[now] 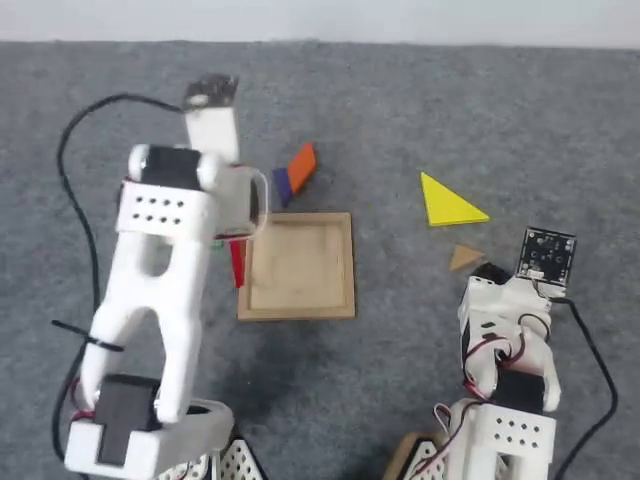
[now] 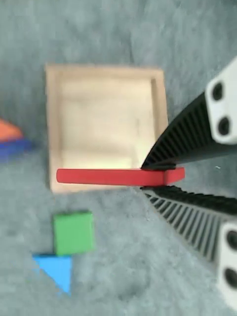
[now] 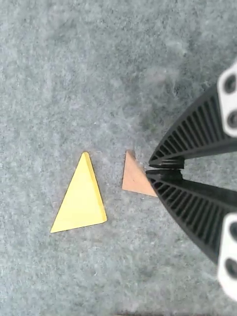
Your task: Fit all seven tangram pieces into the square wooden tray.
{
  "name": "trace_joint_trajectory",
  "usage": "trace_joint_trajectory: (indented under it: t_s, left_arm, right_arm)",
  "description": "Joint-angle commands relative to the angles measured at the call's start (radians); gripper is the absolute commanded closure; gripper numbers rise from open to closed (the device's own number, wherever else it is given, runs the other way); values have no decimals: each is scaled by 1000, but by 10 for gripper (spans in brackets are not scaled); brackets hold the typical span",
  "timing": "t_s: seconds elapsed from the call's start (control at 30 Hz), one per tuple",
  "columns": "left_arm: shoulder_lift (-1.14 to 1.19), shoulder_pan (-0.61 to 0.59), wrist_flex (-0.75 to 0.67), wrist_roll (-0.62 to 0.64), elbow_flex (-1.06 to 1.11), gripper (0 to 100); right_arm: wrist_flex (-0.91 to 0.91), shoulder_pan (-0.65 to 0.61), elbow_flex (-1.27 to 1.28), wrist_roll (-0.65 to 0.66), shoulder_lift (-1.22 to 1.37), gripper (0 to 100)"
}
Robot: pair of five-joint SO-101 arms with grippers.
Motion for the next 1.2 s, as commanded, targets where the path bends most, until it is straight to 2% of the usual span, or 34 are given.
trace_joint_trajectory:
  t_s: [0.0,0.2,0.33,0.5,0.63,0.87,1.0,1.17]
  left_arm:
    - [-55,-23,-149,-15,162,991]
    - [-55,17,-267,58,251,990]
    - [-58,6,-434,157,367,990]
    - [-54,15,-505,157,392,990]
    - [-54,14,-562,91,426,990]
    - [-54,12,-554,83,440,990]
    - [-44,15,-473,-37,389,990]
    - [107,15,-436,-12,305,990]
  right_arm:
    - [-24,-28,-3,-9,-25,969]
    - [-22,-33,-2,-9,-25,969]
    - [-21,-35,-2,-9,-25,970]
    - [-21,-35,-2,-9,-25,971]
    - [-19,-35,-2,-9,-25,971]
    - [-18,-35,-2,-9,-25,971]
    - [-16,-36,0,-9,-25,971]
    - [-16,-36,0,-9,-25,971]
